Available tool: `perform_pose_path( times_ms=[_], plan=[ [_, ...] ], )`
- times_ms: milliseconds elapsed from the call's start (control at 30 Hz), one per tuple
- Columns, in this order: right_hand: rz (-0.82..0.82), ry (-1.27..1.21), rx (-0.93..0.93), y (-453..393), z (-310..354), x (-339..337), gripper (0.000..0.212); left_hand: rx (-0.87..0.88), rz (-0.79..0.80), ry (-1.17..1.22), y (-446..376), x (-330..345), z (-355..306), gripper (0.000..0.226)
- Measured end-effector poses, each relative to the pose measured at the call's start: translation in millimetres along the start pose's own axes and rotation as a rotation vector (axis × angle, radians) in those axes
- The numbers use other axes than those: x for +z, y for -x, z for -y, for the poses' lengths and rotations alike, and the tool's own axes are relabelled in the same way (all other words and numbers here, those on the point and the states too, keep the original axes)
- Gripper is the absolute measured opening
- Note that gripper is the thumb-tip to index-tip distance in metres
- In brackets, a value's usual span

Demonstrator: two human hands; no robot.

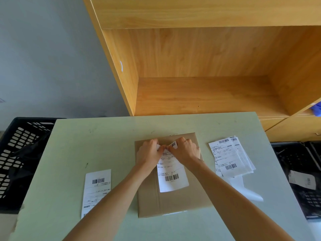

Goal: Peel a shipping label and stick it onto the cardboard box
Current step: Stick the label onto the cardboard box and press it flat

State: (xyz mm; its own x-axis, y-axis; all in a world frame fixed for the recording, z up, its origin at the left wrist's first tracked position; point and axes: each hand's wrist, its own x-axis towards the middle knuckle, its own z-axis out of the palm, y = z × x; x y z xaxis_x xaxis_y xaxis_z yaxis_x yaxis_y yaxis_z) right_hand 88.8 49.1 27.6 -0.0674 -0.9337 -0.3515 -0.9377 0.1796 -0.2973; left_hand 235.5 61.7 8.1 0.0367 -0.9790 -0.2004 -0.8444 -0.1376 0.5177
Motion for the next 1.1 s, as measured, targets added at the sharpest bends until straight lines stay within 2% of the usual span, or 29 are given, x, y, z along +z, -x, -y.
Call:
perform_pose_path(
  times_ms=[167,367,667,800,967,1100],
  plan=[
    [-0.008,0.030,-0.018,-1.5,1.6,1.4,0.058,-0.003,-0.007,-0.016,0.1,0.2,-0.3,0.035],
    [0.005,0.021,0.010,-4.3,-0.2,1.0,0.062,0.050,-0.070,-0.168,5.5,-4.9,-6.6,0.032],
    [0.035,0.044,0.087,-8.3,-11.5,-8.8,0.057,0.045,-0.110,-0.245,5.3,-1.3,5.1,0.045],
    [0.063,0.022,0.126,-13.2,-19.1,-9.9,0.051,0.038,-0.115,-0.227,3.9,0.1,8.0,0.042],
    [0.069,-0.004,0.136,-16.7,-24.9,-9.2,0.056,0.052,-0.149,-0.210,5.5,1.8,9.6,0.037],
    [0.068,-0.066,0.131,-21.3,-31.1,-2.3,0.056,0.068,-0.178,-0.210,8.4,2.3,11.5,0.025]
  ],
)
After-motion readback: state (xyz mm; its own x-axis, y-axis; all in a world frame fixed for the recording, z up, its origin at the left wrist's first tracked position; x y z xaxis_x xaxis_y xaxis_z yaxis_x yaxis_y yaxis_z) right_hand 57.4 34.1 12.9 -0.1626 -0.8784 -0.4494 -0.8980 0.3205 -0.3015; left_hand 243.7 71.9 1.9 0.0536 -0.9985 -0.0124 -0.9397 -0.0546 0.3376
